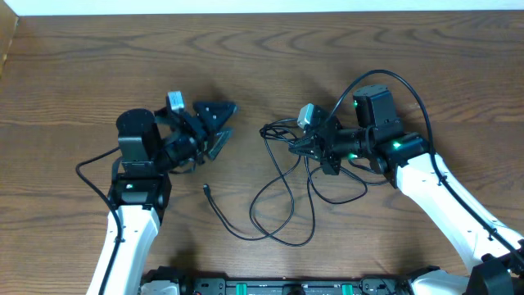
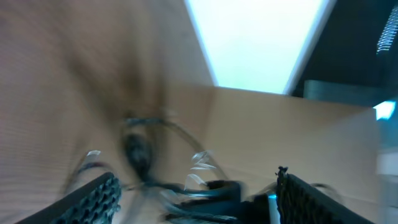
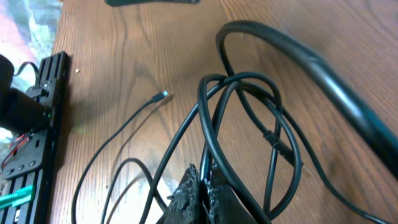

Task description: Untangle cables

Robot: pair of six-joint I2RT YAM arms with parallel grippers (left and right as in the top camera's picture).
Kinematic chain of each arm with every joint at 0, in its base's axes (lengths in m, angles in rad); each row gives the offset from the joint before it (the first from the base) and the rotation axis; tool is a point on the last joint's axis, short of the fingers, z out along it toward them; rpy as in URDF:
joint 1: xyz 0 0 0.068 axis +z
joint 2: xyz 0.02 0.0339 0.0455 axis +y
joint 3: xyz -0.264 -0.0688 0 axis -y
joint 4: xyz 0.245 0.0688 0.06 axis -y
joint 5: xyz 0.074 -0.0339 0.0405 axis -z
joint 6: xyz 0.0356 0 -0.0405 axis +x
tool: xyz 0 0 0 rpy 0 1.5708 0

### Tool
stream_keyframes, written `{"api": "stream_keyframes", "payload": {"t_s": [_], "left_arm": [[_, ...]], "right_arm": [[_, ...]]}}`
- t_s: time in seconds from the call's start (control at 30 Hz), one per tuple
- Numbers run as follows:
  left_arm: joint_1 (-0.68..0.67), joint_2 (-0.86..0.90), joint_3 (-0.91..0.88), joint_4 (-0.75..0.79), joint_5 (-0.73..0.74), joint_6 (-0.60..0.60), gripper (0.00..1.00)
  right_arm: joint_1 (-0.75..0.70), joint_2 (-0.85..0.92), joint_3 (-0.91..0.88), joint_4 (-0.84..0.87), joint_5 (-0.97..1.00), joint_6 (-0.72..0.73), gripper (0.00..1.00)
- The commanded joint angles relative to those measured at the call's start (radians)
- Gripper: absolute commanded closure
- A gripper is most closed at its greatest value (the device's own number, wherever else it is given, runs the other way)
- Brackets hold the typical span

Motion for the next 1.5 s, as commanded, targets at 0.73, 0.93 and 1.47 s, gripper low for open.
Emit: {"api": "stream_keyframes", "payload": {"t_s": [0.73, 0.93, 1.47], "left_arm": [[-0.262, -0.005, 0.009, 0.118, -0.192, -0.358, 0.30], [-0.262, -0.005, 0.009, 0.119, -0.198, -0.406, 0.30], [-0.297, 0.001, 0.009, -0.087, -0.301, -0.452, 0.19]], "right_arm": [[0.069, -0.003, 0.005, 0.003, 0.083, -0.019, 0.99], [0.069, -0.003, 0.005, 0.012, 0.252, 0.037, 0.99], [0.070, -0.003, 0.005, 0.027, 0.216, 0.077, 0.99]]}}
